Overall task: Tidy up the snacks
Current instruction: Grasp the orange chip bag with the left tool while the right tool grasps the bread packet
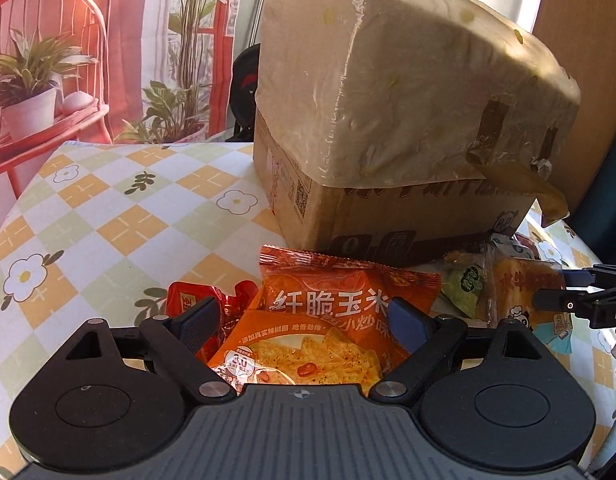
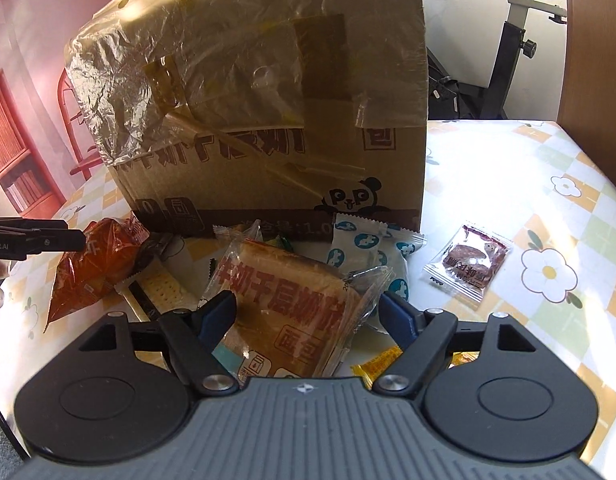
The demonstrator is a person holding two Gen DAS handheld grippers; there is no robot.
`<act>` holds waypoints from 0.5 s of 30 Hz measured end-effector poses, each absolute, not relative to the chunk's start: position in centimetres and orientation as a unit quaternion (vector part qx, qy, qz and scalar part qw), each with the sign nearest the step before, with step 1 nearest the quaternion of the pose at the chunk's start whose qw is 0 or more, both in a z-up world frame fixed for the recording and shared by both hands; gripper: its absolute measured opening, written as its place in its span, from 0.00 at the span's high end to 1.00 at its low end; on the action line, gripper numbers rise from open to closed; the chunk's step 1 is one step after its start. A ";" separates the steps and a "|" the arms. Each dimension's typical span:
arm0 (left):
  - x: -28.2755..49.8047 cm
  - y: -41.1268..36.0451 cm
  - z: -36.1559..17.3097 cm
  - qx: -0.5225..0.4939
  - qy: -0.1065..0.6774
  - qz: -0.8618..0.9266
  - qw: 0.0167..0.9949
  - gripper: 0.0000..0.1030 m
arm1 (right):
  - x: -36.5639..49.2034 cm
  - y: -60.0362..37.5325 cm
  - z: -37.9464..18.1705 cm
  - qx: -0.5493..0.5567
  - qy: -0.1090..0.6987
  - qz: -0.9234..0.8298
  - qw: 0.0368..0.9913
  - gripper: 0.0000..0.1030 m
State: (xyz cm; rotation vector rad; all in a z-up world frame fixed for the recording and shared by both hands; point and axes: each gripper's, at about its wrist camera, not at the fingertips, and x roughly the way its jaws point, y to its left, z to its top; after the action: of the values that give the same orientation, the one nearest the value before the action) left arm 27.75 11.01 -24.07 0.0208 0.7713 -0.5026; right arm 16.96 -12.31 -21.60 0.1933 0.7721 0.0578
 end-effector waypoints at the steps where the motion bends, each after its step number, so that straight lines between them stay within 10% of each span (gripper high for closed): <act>1: 28.0 10.9 -24.4 0.012 0.377 -0.245 0.893 0.09 | 16.9 -12.3 -21.6 0.094 0.375 0.028 0.922 0.21; 13: 27.7 9.2 -26.7 0.016 0.405 -0.251 0.879 0.07 | 16.9 -12.2 -21.8 0.101 0.371 0.030 0.923 0.19; 15: 27.2 9.0 -26.5 0.019 0.399 -0.239 0.885 0.20 | 16.9 -12.2 -21.9 0.103 0.369 0.030 0.923 0.19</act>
State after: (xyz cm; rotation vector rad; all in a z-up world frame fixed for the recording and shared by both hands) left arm 27.21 8.99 -26.50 0.0404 0.8292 -0.4980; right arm 16.86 -12.21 -21.94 0.2112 0.7572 0.0615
